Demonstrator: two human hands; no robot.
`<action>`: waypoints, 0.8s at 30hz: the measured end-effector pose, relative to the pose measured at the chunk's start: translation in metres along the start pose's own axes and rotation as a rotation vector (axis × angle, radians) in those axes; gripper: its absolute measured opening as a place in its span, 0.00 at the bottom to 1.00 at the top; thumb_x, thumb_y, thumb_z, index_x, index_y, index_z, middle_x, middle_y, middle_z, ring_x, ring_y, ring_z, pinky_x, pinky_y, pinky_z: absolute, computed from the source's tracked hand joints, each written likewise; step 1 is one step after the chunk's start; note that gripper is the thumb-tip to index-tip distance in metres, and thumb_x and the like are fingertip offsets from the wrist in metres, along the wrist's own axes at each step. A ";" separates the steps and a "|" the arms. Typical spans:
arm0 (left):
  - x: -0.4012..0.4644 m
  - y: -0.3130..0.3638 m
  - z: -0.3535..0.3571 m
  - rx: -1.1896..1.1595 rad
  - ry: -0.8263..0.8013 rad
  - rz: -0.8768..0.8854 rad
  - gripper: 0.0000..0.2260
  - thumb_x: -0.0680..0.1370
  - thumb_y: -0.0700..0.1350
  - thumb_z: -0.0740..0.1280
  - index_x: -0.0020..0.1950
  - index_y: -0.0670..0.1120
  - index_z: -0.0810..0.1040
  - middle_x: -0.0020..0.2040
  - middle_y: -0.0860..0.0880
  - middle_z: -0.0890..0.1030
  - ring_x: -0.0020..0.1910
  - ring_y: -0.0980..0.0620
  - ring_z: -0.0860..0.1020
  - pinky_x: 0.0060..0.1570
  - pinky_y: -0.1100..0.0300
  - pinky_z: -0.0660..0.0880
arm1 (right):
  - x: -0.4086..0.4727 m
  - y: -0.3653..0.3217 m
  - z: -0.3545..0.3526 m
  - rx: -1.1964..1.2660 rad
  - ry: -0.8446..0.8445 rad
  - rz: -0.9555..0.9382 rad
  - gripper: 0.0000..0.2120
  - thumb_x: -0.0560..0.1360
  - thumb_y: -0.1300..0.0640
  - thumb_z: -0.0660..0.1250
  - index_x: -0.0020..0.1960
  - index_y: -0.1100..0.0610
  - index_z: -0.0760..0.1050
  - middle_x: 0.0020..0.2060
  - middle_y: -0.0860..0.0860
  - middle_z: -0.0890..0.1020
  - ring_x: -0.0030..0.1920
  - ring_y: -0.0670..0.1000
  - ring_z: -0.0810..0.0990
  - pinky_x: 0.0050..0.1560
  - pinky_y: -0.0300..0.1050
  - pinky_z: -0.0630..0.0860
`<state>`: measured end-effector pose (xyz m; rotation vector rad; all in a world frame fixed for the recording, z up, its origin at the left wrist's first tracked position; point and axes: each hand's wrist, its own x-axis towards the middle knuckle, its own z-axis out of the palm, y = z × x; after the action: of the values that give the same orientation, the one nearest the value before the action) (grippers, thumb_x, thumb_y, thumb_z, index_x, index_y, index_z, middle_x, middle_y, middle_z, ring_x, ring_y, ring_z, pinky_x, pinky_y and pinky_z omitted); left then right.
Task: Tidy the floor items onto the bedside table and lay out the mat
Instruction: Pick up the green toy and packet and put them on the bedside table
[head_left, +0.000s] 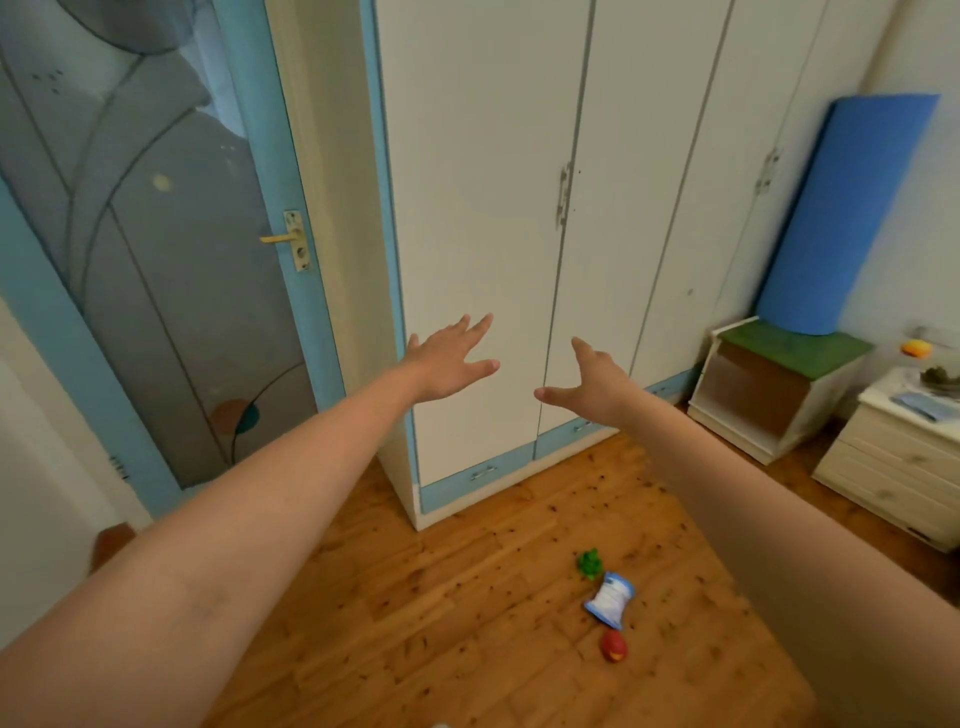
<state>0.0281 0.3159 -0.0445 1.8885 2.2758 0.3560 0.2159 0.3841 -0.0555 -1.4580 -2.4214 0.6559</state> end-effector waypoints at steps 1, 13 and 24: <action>0.013 0.002 0.004 -0.004 -0.007 0.008 0.30 0.79 0.59 0.54 0.77 0.57 0.43 0.79 0.49 0.46 0.78 0.47 0.48 0.73 0.39 0.43 | 0.010 0.006 -0.002 0.001 0.019 0.007 0.43 0.71 0.39 0.66 0.77 0.51 0.46 0.75 0.56 0.57 0.73 0.60 0.61 0.71 0.63 0.61; 0.231 0.039 0.052 -0.015 -0.162 0.203 0.30 0.80 0.57 0.55 0.77 0.55 0.44 0.79 0.48 0.46 0.78 0.47 0.49 0.74 0.40 0.43 | 0.155 0.095 -0.024 0.116 0.168 0.287 0.43 0.71 0.43 0.68 0.76 0.53 0.48 0.74 0.57 0.61 0.73 0.60 0.63 0.70 0.62 0.63; 0.358 0.113 0.124 -0.018 -0.334 0.359 0.30 0.80 0.58 0.56 0.77 0.56 0.44 0.79 0.48 0.47 0.78 0.46 0.50 0.74 0.40 0.44 | 0.215 0.206 -0.029 0.224 0.205 0.541 0.42 0.71 0.41 0.67 0.76 0.52 0.49 0.75 0.56 0.59 0.74 0.59 0.61 0.71 0.62 0.62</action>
<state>0.1017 0.6972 -0.1221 2.1577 1.7199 0.0903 0.2855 0.6637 -0.1374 -1.9784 -1.7380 0.8046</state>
